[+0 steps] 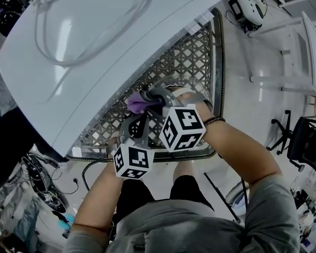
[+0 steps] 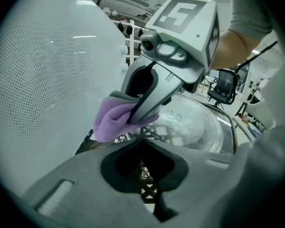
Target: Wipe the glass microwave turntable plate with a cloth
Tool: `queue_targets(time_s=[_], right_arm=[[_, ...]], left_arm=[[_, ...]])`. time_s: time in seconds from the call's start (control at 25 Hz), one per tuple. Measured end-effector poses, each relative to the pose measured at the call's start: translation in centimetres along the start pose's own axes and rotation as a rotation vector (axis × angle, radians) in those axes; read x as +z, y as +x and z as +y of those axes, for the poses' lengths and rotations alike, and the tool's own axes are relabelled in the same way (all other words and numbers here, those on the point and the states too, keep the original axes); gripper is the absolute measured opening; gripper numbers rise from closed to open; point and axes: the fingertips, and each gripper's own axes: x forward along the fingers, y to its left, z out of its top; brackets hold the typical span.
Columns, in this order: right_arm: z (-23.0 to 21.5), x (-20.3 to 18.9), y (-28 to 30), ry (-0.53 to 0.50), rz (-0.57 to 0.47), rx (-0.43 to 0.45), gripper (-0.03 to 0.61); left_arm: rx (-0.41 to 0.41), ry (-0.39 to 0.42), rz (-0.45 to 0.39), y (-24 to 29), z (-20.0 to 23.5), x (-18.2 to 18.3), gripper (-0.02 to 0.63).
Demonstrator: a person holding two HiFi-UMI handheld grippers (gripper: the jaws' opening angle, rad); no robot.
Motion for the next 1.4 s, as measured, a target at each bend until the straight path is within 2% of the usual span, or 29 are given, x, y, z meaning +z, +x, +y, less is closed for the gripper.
queue_targets(time_s=[0.28, 0.68, 0.88, 1.0, 1.08, 1.28, 1.4], right_arm=[[-1.0, -5.0, -2.7, 0.054, 0.075, -0.028, 0.100], [-1.5, -15.4, -9.3, 0.092, 0.280, -0.071, 0.101], [-1.4, -17.5, -10.8, 0.107, 0.333, -0.072, 0.100], [-1.4, -16.7, -10.6, 0.112, 0.316, -0.072, 0.101], [-1.0, -14.2, -9.9, 0.126, 0.238, -0.050, 0.101], [1.5, -5.8, -5.5, 0.182, 0.046, 0.125, 0.101], [1.8, -2.6, -3.1, 0.195, 0.015, 0.208, 0.101]], left_arm=[[0.004, -0.004, 0.004, 0.1, 0.0, 0.0, 0.000], [0.004, -0.010, 0.016, 0.0, 0.0, 0.1, 0.000], [0.002, -0.012, 0.012, 0.1, 0.0, 0.2, 0.000], [0.001, -0.011, 0.008, 0.1, -0.1, 0.1, 0.000], [0.001, -0.011, 0.004, 0.1, -0.1, 0.1, 0.000], [-0.004, -0.010, -0.010, 0.0, -0.1, 0.1, 0.000], [-0.003, -0.008, -0.023, 0.0, 0.0, 0.1, 0.000]])
